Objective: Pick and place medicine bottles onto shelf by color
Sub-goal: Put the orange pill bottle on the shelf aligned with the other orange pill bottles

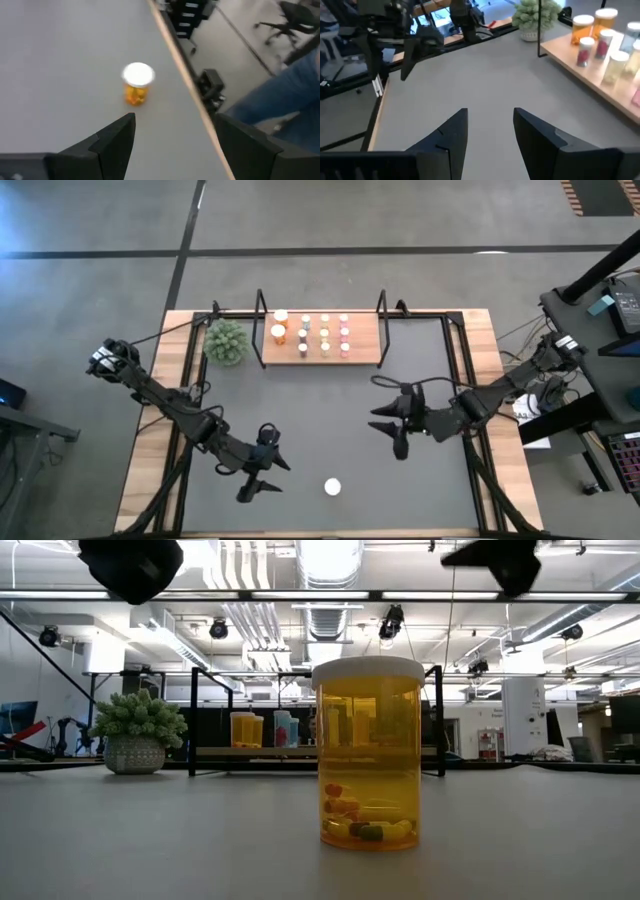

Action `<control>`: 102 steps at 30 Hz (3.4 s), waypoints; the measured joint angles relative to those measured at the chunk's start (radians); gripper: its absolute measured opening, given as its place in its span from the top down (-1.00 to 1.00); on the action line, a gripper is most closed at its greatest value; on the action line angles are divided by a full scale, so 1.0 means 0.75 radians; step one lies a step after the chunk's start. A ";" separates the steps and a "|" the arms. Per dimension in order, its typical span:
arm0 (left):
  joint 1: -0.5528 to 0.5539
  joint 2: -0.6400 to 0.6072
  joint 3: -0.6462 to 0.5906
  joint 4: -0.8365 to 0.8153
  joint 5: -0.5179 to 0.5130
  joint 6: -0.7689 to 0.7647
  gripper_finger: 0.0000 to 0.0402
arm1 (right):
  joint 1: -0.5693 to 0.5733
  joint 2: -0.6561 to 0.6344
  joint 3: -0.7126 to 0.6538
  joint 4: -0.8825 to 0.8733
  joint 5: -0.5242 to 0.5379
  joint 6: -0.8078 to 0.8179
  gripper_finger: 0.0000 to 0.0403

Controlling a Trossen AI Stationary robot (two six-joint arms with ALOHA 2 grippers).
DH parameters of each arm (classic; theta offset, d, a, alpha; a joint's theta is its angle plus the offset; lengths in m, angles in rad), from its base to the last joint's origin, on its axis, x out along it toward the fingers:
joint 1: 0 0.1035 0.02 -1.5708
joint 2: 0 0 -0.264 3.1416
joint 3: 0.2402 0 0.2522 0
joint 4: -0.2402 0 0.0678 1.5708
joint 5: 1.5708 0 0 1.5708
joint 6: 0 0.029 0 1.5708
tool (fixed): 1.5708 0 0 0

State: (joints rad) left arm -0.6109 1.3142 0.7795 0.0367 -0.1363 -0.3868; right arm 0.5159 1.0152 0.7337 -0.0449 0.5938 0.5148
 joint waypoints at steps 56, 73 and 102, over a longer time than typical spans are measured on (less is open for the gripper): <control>0.019 0.456 0.152 0.960 -0.773 -0.313 -0.29 | 0.003 -0.381 -0.905 0.794 -0.196 -0.160 0.26; 0.050 0.458 0.211 0.632 -0.698 0.028 -0.29 | 0.003 -0.381 -0.905 0.795 -0.197 -0.163 0.26; 0.063 0.832 0.435 0.368 -0.281 -0.096 -0.98 | 0.003 -0.381 -0.905 0.795 -0.197 -0.163 0.26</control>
State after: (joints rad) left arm -0.5636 1.9384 1.1062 0.3130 -0.3470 -0.4586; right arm 0.5183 0.7292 0.0547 0.5511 0.4458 0.3927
